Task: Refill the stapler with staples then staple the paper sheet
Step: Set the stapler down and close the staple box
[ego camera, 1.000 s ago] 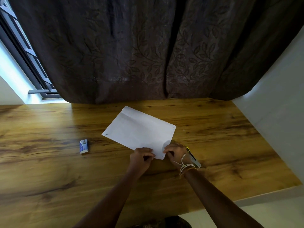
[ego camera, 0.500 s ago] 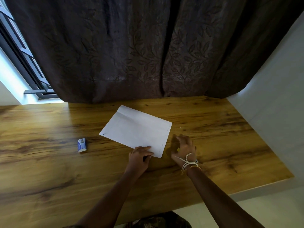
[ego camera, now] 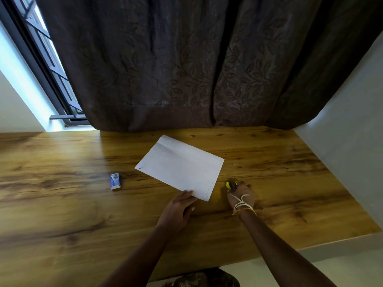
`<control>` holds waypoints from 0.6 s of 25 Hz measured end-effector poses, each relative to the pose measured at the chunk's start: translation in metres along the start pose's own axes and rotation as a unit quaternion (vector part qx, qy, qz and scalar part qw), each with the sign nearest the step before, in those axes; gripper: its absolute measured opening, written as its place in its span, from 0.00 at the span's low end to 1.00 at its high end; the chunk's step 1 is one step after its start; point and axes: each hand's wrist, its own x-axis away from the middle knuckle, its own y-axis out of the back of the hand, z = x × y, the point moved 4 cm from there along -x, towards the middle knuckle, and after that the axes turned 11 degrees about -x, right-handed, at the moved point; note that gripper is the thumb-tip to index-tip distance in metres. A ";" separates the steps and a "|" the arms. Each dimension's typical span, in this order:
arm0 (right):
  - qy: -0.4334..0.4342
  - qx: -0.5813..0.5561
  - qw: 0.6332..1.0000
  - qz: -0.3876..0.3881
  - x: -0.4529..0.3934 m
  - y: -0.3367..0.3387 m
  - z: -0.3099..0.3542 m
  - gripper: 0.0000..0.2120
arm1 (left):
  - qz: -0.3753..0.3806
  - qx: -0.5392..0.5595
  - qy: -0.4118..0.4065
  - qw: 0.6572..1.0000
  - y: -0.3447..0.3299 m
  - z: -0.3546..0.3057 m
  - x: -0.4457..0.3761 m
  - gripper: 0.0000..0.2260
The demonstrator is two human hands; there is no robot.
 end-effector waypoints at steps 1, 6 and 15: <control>-0.004 -0.044 0.999 -0.005 0.000 0.000 0.001 0.16 | -0.004 0.001 0.002 1.000 0.002 0.001 0.003 0.18; 0.062 -0.213 0.975 0.002 0.022 -0.016 0.031 0.08 | -0.023 -0.022 0.015 0.999 0.009 0.010 0.019 0.16; 0.169 -0.202 0.944 0.200 0.066 -0.100 0.160 0.16 | -0.152 -0.012 0.195 0.969 0.072 0.061 0.078 0.16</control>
